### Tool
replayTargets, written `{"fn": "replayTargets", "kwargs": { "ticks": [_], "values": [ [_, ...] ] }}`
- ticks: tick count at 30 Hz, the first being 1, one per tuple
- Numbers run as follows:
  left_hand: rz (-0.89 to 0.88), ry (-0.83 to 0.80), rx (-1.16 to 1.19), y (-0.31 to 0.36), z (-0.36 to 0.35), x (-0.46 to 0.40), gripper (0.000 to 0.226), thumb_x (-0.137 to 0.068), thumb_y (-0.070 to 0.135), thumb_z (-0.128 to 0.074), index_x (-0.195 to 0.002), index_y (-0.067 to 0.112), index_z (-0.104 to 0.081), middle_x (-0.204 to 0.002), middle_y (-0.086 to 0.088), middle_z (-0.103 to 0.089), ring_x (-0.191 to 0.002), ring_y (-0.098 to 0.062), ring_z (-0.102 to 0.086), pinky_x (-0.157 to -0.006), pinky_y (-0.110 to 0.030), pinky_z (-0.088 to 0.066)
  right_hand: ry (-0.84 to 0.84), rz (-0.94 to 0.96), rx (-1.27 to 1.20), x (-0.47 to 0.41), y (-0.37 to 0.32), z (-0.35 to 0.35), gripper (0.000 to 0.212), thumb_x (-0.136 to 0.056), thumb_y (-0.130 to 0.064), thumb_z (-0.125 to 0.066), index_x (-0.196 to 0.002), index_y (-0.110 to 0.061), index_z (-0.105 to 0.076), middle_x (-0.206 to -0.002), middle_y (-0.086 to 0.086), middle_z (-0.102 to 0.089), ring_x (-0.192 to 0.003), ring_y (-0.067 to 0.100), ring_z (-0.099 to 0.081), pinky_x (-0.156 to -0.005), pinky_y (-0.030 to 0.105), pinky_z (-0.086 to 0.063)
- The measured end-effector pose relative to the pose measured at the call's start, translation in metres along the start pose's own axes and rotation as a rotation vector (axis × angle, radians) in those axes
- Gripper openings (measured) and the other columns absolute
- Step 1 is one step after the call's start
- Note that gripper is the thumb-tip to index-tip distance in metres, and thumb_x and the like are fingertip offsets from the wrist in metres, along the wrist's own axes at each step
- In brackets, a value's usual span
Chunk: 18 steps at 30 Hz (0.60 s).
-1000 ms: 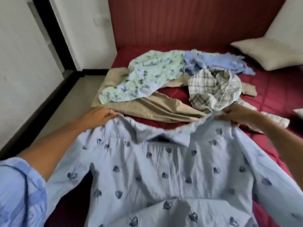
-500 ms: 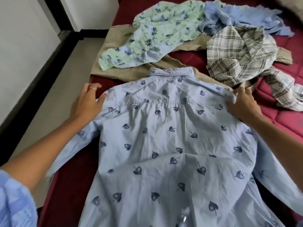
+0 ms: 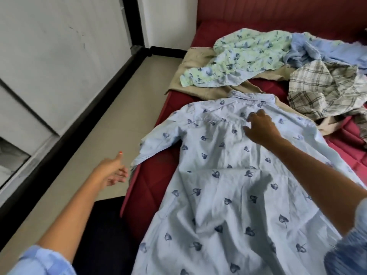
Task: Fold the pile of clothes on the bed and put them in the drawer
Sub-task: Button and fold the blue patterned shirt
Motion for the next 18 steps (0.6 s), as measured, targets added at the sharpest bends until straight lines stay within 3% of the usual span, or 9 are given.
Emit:
{"fn": "replayTargets", "kwargs": {
  "ticks": [2, 5, 7, 9, 11, 13, 15, 18],
  "values": [
    [0.024, -0.061, 0.211, -0.011, -0.019, 0.001, 0.059, -0.1, 0.054, -0.027, -0.076, 0.008, -0.055, -0.071, -0.008, -0.063, -0.036, -0.011, -0.058, -0.035, -0.011, -0.032, -0.026, 0.114, 0.03, 0.006, -0.056, -0.007, 0.037, -0.092, -0.021, -0.057, -0.123, -0.003, -0.053, -0.131, 0.021, -0.041, -0.117, 0.043, -0.047, -0.097, 0.051, -0.043],
    [0.076, 0.008, 0.407, -0.032, -0.028, -0.008, 0.05, -0.102, 0.044, -0.034, -0.074, 0.008, -0.054, -0.066, -0.006, -0.055, -0.043, -0.016, -0.051, -0.037, -0.012, -0.033, -0.022, 0.363, 0.102, 0.027, -0.155, -0.022, 0.043, -0.092, -0.02, -0.054, -0.132, -0.006, -0.047, -0.138, 0.017, -0.039, -0.122, 0.037, -0.046, -0.099, 0.047, -0.041],
    [0.063, 0.087, 0.442, -0.038, -0.027, -0.014, 0.045, -0.1, 0.041, -0.041, -0.082, 0.005, -0.06, -0.073, -0.011, -0.061, -0.06, -0.023, -0.059, -0.051, -0.023, -0.047, -0.017, 0.574, 0.114, 0.048, -0.22, -0.035, 0.044, -0.092, -0.02, -0.053, -0.134, -0.008, -0.045, -0.138, 0.013, -0.041, -0.123, 0.033, -0.046, -0.1, 0.043, -0.039],
    [0.056, 0.13, 0.419, -0.045, -0.028, -0.035, 0.05, -0.093, 0.045, -0.045, -0.101, 0.0, -0.065, -0.098, -0.017, -0.069, -0.091, -0.033, -0.066, -0.082, -0.039, -0.055, -0.026, 0.79, 0.177, 0.073, -0.275, -0.055, 0.043, -0.094, -0.025, -0.053, -0.134, -0.011, -0.046, -0.135, 0.009, -0.045, -0.124, 0.028, -0.046, -0.099, 0.04, -0.037],
    [0.088, 0.096, 0.439, -0.052, -0.035, -0.057, 0.054, -0.089, 0.047, -0.045, -0.108, 0.001, -0.065, -0.108, -0.018, -0.068, -0.096, -0.034, -0.066, -0.088, -0.043, -0.054, -0.06, 0.916, 0.255, 0.091, -0.316, -0.082, 0.042, -0.097, -0.035, -0.05, -0.132, -0.012, -0.049, -0.132, 0.007, -0.048, -0.124, 0.026, -0.047, -0.099, 0.038, -0.037],
    [0.112, 0.02, 0.516, -0.037, -0.038, -0.032, 0.048, -0.094, 0.041, -0.042, -0.105, 0.0, -0.065, -0.104, -0.016, -0.069, -0.086, -0.031, -0.066, -0.075, -0.035, -0.055, -0.104, 0.879, 0.318, 0.095, -0.336, -0.108, 0.043, -0.097, -0.04, -0.048, -0.129, -0.011, -0.054, -0.13, 0.007, -0.051, -0.125, 0.027, -0.046, -0.1, 0.038, -0.036],
    [0.103, -0.057, 0.577, -0.022, -0.039, -0.012, 0.04, -0.1, 0.032, -0.038, -0.098, 0.002, -0.063, -0.09, -0.014, -0.066, -0.071, -0.025, -0.06, -0.057, -0.029, -0.046, -0.19, 0.771, 0.38, 0.09, -0.345, -0.132, 0.039, -0.097, -0.034, -0.049, -0.127, -0.011, -0.056, -0.132, 0.008, -0.05, -0.131, 0.029, -0.041, -0.104, 0.039, -0.033],
    [0.107, -0.125, 0.619, -0.015, -0.043, -0.012, 0.033, -0.1, 0.023, -0.036, -0.087, 0.003, -0.06, -0.08, -0.012, -0.062, -0.064, -0.022, -0.056, -0.053, -0.028, -0.041, -0.299, 0.651, 0.448, 0.084, -0.345, -0.155, 0.032, -0.094, -0.019, -0.05, -0.125, -0.013, -0.057, -0.135, 0.009, -0.046, -0.135, 0.029, -0.034, -0.105, 0.04, -0.03]
  ]
}}
Point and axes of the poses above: each hand's wrist, its own x-axis away from the middle knuckle, its own z-axis out of the back of the hand, y = z × x, the point moved 8 cm from there along -x, towards the middle knuckle
